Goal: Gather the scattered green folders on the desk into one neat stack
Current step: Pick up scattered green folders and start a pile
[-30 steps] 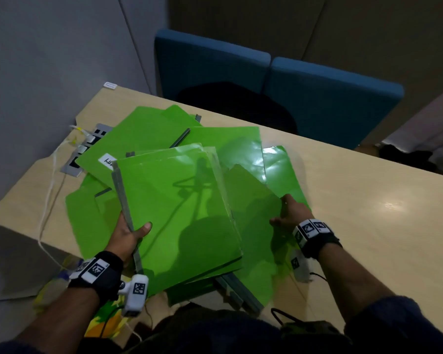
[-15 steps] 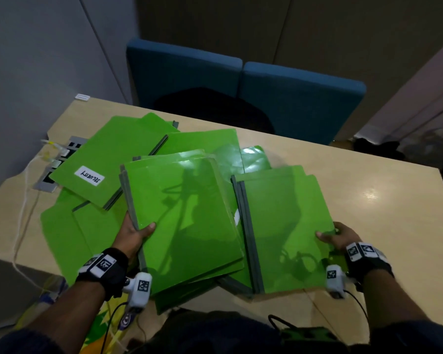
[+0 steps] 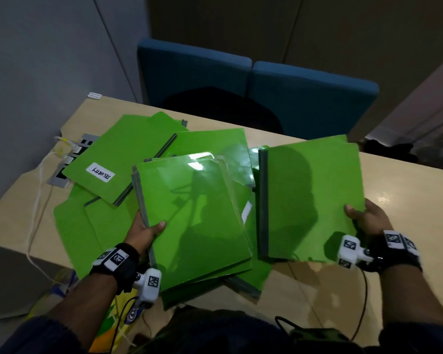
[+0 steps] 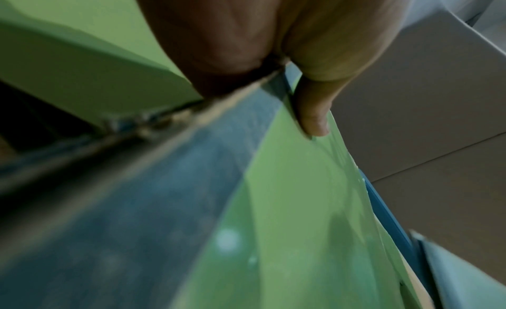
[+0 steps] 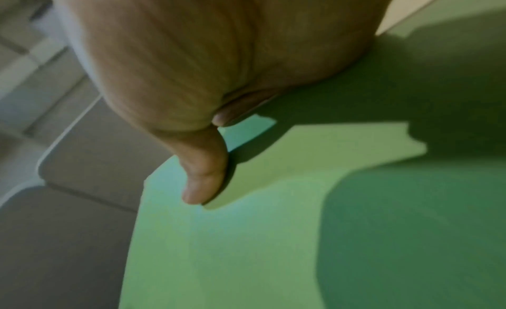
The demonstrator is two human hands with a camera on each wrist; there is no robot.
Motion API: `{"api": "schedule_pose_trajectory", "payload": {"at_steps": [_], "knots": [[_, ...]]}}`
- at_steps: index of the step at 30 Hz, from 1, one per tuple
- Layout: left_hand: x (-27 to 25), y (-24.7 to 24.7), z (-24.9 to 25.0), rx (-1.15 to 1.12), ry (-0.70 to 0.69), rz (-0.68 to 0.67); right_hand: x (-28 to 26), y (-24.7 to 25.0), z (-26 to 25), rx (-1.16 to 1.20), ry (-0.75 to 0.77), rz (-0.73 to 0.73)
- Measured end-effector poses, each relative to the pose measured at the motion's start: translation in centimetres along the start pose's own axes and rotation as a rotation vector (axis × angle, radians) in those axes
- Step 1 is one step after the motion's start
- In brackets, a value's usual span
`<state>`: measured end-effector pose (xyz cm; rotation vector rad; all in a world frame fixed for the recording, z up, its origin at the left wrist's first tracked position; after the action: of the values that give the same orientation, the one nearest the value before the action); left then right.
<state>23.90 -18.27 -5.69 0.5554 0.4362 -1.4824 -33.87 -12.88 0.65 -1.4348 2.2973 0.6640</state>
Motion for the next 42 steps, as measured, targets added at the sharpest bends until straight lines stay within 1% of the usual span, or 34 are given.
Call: {"api": "schedule_pose_trajectory", "payload": {"at_steps": [2, 4, 6, 7, 8, 9, 10, 11, 13, 16, 19, 20, 22, 23, 26, 30, 32, 35, 36, 39, 42], "knots": [[0.3, 0.3, -0.6, -0.010, 0.015, 0.005, 0.0, -0.3, -1.4, 0.086, 0.034, -0.003], [1.1, 0.4, -1.4, -0.009, 0.019, -0.021, 0.3, -2.4, -2.0, 0.105, 0.069, -0.031], [1.0, 0.0, -1.3, -0.002, 0.017, -0.033, 0.4, -5.8, -1.9, 0.073, 0.098, -0.059], [0.8, 0.0, -1.1, -0.001, 0.010, -0.028, 0.6, -8.2, -1.4, 0.046, 0.097, -0.105], [0.3, -0.2, -0.7, -0.001, -0.005, -0.027, 0.4, -11.0, -1.1, 0.038, 0.103, -0.193], [0.1, -0.2, -0.6, 0.007, -0.004, -0.017, 0.2, -13.8, -0.8, -0.008, 0.103, -0.286], [-0.1, -0.3, -0.5, 0.020, -0.006, -0.011, 0.2, -16.2, -0.5, -0.097, 0.097, -0.339], [-0.3, -0.4, -0.4, 0.029, -0.003, -0.005, 0.0, -18.2, -0.4, -0.225, 0.082, -0.353], [-0.6, -0.8, -0.3, 0.012, -0.010, -0.030, 0.0, -21.3, 0.0, -0.437, 0.046, -0.333], [-0.5, -0.7, -0.5, 0.020, -0.012, -0.025, -1.1, -26.0, 0.3, -0.703, 0.116, -0.341], [-0.4, -0.6, -0.4, 0.110, -0.031, -0.003, -2.6, -28.6, 1.4, -0.855, 0.115, -0.337], [-0.5, -0.5, -0.2, 0.148, -0.051, 0.010, -2.9, -28.9, 1.3, -0.916, 0.158, -0.333], [-0.8, -0.1, 0.2, 0.155, -0.090, 0.027, -3.0, -28.5, 0.9, -1.060, 0.238, -0.313], [-0.9, 0.2, 0.4, 0.147, -0.108, 0.034, -2.5, -27.8, 1.1, -1.104, 0.230, -0.299], [-1.0, 1.8, 1.1, 0.112, -0.135, 0.042, -1.1, -25.0, 2.0, -1.201, 0.140, -0.259], [-0.4, 4.8, 0.8, 0.139, -0.143, 0.075, -0.2, -23.3, 1.9, -1.406, 0.185, -0.255], [-0.4, 6.1, 0.1, 0.125, -0.128, 0.109, -0.1, -23.0, 1.7, -1.344, 0.170, -0.311], [-0.9, 7.8, -0.9, 0.103, -0.113, 0.153, 0.4, -21.7, 1.3, -1.089, 0.074, -0.406], [-0.9, 8.2, -1.5, 0.097, -0.108, 0.158, 1.0, -20.9, 1.1, -1.039, 0.048, -0.420], [-1.0, 9.1, -3.0, 0.058, -0.081, 0.160, 2.7, -18.4, 0.4, -1.012, -0.012, -0.424], [-0.8, 9.2, -3.6, 0.067, -0.054, 0.171, 3.2, -16.2, -0.7, -0.951, -0.059, -0.402]]}}
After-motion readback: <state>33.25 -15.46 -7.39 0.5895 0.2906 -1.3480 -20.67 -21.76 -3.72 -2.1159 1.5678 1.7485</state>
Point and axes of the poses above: each hand's wrist, its own x-axis towards the middle knuckle, its own y-axis out of the back of the hand, z = x × y, the point moved 8 cm from there along x, towards the middle knuckle, and after that the axes turned 7 degrees about -z, right-handed, at the moved point
